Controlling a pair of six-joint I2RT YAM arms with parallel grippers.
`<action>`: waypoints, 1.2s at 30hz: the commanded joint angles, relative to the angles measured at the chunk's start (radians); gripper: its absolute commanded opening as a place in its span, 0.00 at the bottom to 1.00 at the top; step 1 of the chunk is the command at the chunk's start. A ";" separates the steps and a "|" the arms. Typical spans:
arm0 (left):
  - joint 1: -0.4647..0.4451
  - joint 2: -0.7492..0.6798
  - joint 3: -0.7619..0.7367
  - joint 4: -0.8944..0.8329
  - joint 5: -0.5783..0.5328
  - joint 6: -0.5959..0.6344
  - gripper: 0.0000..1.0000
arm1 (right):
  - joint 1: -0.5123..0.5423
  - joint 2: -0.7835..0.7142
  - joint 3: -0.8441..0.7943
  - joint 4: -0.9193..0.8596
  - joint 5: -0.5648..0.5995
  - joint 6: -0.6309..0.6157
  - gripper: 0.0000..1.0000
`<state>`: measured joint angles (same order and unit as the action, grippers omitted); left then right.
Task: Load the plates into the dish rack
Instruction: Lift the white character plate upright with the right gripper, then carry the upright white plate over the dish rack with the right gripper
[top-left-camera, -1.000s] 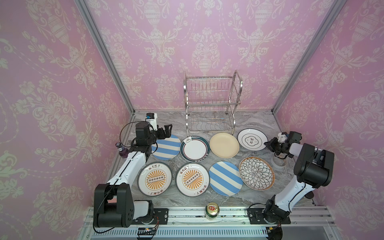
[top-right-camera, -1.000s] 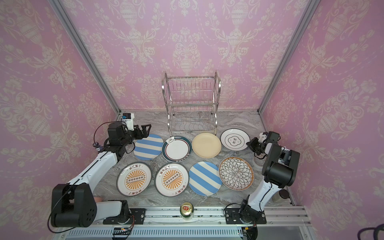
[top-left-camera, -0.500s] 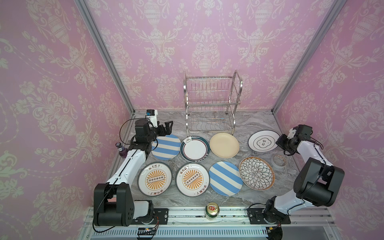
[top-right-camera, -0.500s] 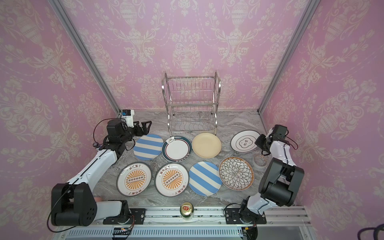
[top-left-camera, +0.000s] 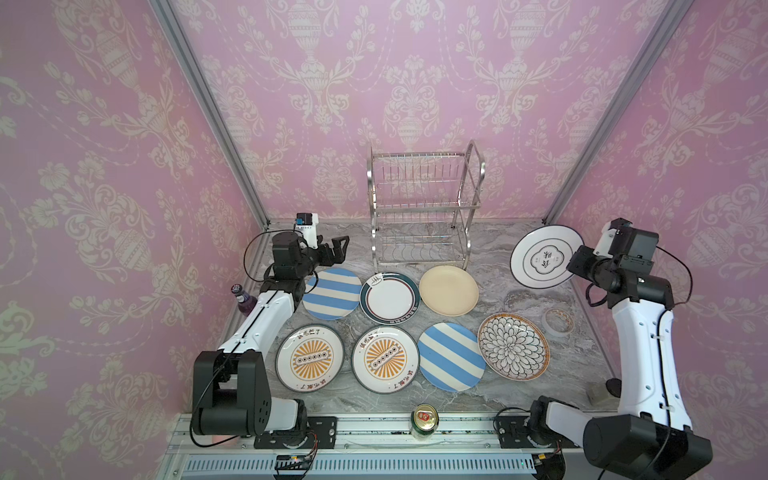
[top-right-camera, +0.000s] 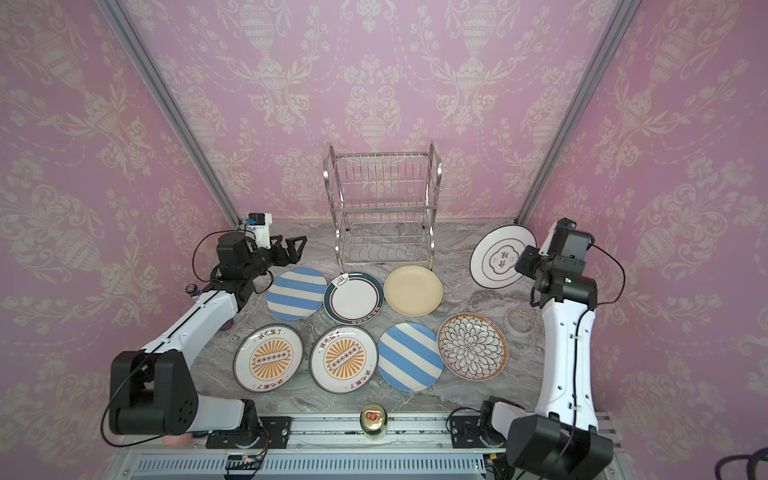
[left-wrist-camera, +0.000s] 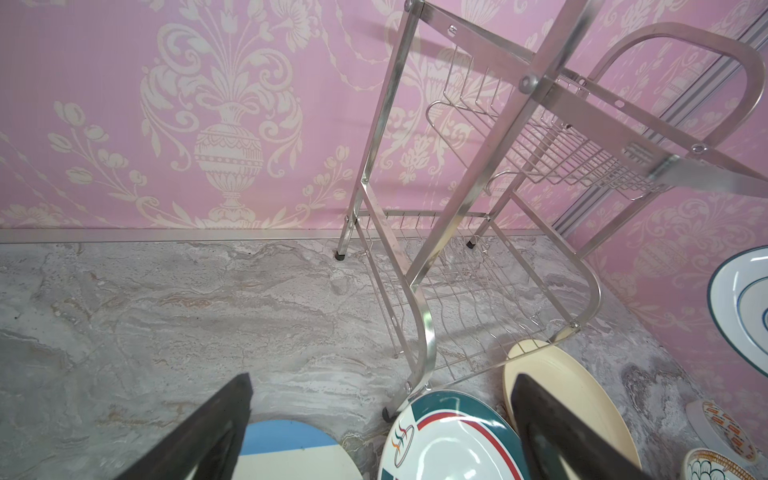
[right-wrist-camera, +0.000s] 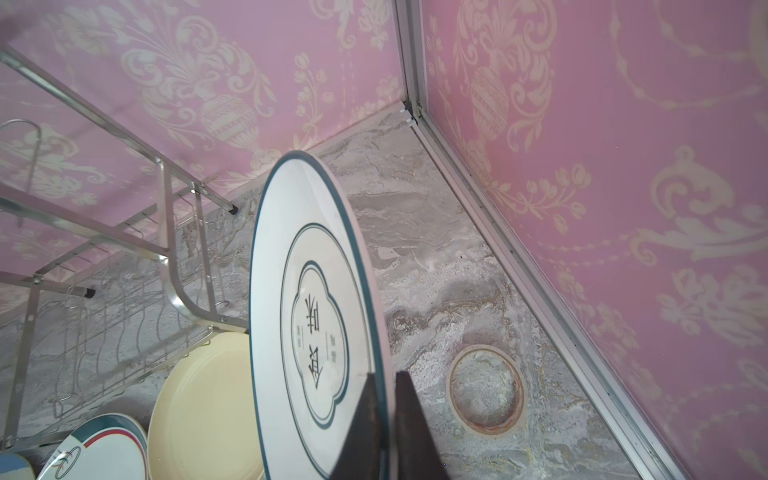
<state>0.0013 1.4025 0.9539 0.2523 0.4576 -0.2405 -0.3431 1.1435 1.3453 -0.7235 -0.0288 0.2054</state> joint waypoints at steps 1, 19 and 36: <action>-0.007 0.008 0.040 0.008 0.040 0.031 0.99 | 0.054 -0.061 0.101 -0.050 0.108 -0.007 0.00; -0.010 0.119 0.074 0.085 0.220 -0.004 0.99 | 0.698 0.014 0.359 0.373 0.658 -0.215 0.00; -0.072 -0.020 -0.072 0.122 0.210 -0.265 0.99 | 0.992 0.458 0.502 1.050 1.139 -0.814 0.00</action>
<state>-0.0589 1.4109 0.8852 0.3630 0.6491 -0.4561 0.6380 1.5864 1.7905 0.0948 1.0004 -0.4778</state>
